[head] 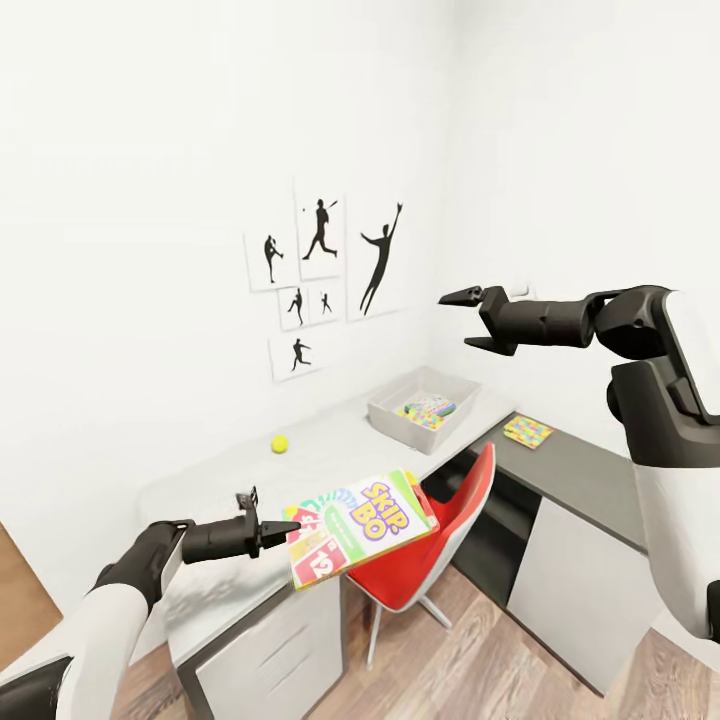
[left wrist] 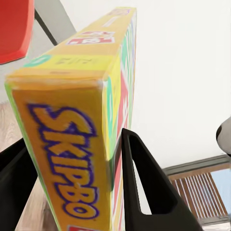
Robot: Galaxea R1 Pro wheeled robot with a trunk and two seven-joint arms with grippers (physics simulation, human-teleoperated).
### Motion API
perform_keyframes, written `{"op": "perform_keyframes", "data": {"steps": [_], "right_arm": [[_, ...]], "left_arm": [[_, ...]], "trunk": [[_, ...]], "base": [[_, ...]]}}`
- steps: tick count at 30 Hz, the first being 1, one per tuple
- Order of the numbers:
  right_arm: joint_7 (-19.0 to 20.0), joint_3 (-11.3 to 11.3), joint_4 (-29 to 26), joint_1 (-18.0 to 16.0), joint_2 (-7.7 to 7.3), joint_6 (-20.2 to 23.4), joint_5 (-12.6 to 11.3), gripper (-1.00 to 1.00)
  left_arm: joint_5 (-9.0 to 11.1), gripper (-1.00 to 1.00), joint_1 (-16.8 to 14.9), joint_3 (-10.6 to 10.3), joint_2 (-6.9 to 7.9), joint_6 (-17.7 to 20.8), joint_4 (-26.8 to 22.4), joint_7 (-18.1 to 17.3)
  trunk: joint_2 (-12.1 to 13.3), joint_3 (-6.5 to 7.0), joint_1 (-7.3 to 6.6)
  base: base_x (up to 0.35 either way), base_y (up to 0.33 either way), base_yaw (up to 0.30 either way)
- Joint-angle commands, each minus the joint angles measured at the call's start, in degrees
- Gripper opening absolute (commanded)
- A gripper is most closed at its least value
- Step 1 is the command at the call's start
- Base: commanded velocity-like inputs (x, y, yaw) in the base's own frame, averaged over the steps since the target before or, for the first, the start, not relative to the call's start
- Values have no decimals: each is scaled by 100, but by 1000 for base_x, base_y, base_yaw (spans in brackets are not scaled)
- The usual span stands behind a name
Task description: Put all the toys in the child's room - the three board games (two on the bed and one on the table), the two jigsaw puzzles on the table, and the tennis ball on the table - inside the toy box on the table in the child's room.
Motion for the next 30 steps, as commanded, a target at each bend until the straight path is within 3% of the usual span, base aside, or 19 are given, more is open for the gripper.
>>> {"op": "perform_keyframes", "data": {"steps": [1, 30], "right_arm": [[-58, 3, -1, -6, -2, 4, -50, 100], [-57, -5, 8, 2, -4, 7, -5, 100]], "left_arm": [[-61, -100, -2, 34, -4, 31, -5, -41], [-61, -100, -2, 42, -3, 24, -5, -41]], "trunk": [[-8, 1, 3], [-8, 211, 3]], "base": [[0, 0, -209], [0, 0, -210]]}}
